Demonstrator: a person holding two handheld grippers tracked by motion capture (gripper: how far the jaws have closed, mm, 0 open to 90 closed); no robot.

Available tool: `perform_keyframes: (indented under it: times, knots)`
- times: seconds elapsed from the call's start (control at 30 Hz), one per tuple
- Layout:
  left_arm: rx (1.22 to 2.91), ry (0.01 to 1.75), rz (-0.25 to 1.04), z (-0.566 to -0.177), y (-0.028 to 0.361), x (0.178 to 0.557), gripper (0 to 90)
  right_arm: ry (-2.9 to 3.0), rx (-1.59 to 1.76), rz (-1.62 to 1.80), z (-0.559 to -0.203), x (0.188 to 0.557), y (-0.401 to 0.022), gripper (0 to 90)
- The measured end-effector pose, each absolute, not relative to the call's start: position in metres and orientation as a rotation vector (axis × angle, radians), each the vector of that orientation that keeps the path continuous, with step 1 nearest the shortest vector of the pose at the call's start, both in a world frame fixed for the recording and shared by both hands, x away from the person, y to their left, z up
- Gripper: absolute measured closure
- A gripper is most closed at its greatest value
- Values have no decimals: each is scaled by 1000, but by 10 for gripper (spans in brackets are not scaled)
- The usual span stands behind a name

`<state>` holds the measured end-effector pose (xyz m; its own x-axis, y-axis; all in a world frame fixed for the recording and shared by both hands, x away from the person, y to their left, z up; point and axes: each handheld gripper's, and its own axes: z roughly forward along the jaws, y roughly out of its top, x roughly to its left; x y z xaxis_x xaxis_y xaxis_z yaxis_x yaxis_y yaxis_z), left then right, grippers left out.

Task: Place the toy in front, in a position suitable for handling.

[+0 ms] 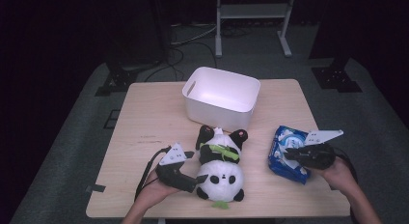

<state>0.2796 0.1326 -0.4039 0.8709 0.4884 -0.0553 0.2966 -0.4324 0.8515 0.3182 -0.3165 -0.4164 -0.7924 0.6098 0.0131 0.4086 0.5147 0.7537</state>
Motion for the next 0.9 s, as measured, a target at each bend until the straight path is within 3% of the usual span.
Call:
perform_keyframes:
  times: [0.13,0.9]
  knots:
    - [2051,565,242,-404,131,279,86,2491,884,1145,-409,317,-320,858]
    - [2042,570,223,-406,130,284,86,2339,902,1269,-342,329,-319,880]
